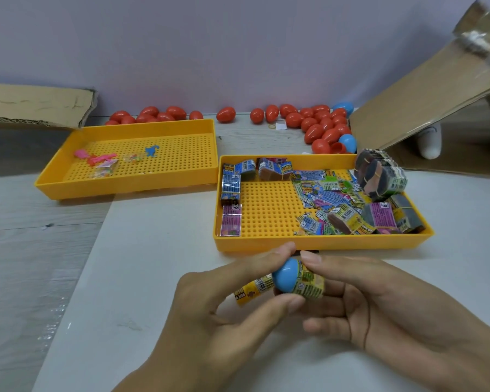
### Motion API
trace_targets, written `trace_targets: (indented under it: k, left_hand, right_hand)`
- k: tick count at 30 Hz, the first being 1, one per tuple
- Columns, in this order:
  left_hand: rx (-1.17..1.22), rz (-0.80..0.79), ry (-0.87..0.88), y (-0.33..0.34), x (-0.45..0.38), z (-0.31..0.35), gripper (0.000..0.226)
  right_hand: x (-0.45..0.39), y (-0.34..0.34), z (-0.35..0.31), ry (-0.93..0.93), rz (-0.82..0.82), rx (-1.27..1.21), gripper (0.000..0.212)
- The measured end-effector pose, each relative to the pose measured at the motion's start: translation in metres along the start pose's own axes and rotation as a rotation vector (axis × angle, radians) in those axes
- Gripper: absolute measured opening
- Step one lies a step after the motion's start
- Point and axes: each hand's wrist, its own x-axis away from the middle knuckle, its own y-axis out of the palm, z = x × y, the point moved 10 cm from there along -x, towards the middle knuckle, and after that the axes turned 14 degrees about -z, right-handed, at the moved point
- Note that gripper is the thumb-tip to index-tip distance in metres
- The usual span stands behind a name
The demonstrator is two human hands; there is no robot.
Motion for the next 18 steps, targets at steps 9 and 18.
trace_targets:
  k: [9,18]
  left_hand:
    - [0.302,-0.081,-0.121,0.008,-0.003,-0.02,0.044]
    - [0.175,-0.014,-0.044,0.0,0.0,-0.009,0.049]
  right_hand:
    - [-0.002,0.003,0.006,0.021,-0.021,-0.08,0.047]
    - [-0.001,0.007,-0.001,0.015,-0.039,0.015,0.048]
